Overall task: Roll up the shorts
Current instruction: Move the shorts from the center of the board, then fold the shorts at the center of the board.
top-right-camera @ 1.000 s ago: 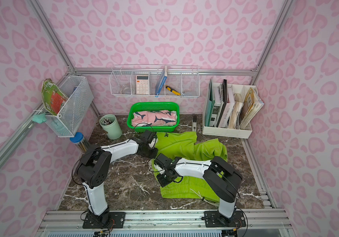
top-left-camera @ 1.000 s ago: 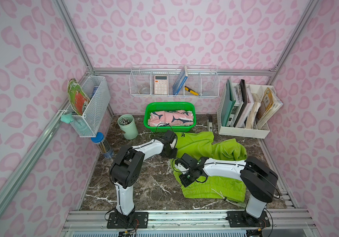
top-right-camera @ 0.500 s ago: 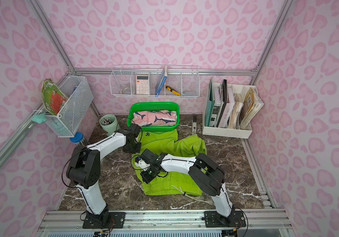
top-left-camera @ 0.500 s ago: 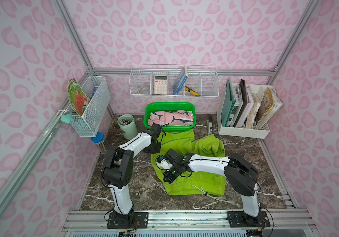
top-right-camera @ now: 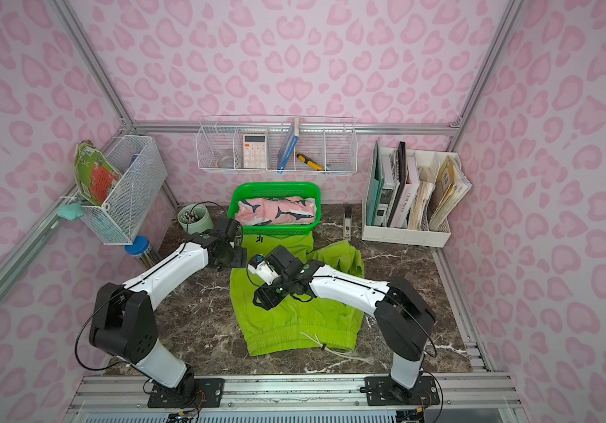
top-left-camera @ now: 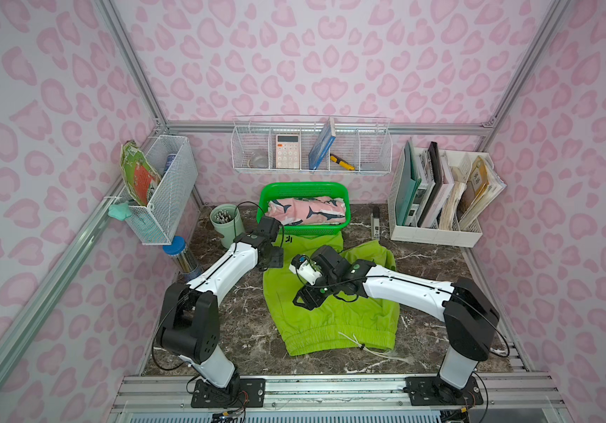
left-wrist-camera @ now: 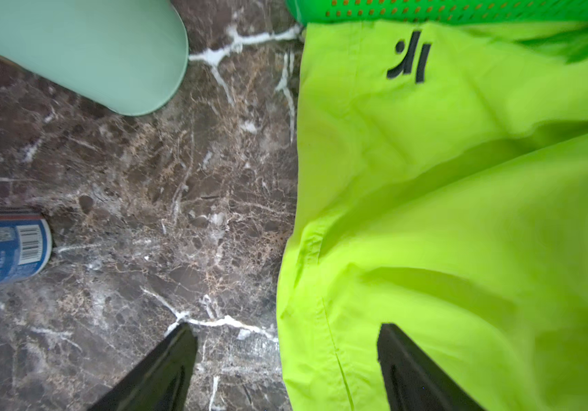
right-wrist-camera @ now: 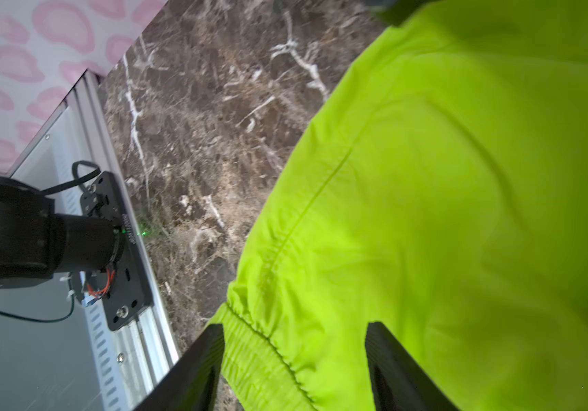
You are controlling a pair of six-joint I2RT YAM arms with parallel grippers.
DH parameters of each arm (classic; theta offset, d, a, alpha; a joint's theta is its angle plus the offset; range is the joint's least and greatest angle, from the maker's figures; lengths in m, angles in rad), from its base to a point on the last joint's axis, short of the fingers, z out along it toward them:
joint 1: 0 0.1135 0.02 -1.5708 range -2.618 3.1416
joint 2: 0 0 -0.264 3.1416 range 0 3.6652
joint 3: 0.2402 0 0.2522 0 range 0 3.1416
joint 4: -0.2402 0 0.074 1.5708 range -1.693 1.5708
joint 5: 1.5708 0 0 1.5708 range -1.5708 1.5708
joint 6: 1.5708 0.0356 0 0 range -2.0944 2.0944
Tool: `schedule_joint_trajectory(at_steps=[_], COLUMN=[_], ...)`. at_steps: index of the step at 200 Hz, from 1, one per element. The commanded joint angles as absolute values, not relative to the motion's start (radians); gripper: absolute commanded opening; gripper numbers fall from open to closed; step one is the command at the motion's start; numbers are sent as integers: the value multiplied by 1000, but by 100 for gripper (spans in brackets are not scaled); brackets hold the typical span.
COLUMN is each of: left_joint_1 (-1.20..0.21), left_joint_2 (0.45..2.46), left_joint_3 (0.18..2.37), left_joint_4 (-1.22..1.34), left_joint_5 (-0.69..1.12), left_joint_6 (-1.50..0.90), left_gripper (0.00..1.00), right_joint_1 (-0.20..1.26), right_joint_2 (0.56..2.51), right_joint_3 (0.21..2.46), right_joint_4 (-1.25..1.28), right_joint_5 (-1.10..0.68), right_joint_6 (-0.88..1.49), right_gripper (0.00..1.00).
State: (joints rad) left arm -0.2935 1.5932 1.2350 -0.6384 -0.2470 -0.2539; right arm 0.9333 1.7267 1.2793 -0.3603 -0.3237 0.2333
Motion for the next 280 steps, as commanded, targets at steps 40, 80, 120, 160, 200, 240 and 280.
schedule_joint_trajectory(at_steps=[40, 80, 120, 160, 200, 240, 280], left_joint_1=[-443, -624, -811, -948, -1041, -1045, -1046], left_joint_2=[1380, 1419, 1557, 1720, 1858, 1962, 2079], left_joint_3=[1160, 1184, 1263, 1369, 1488, 1528, 1606], left_joint_4=[-463, -431, -427, -456, -505, -487, -575], left_joint_5=[-34, 67, 69, 93, 118, 241, 305], left_joint_6=[-135, -141, -116, -80, -52, -80, -62], left_gripper=[90, 92, 93, 93, 93, 87, 75], right_joint_1=[596, 364, 181, 144, 138, 120, 121], right_joint_2=[1426, 1333, 1293, 1334, 1405, 1454, 1514], right_joint_3=[1062, 975, 911, 913, 914, 920, 925], right_joint_4=[-453, -515, -481, -441, -388, -351, -347], right_joint_5=[-181, -126, -177, -237, -283, -333, -373], right_joint_6=[232, 255, 259, 233, 233, 229, 221], right_gripper=[70, 73, 74, 72, 67, 46, 52])
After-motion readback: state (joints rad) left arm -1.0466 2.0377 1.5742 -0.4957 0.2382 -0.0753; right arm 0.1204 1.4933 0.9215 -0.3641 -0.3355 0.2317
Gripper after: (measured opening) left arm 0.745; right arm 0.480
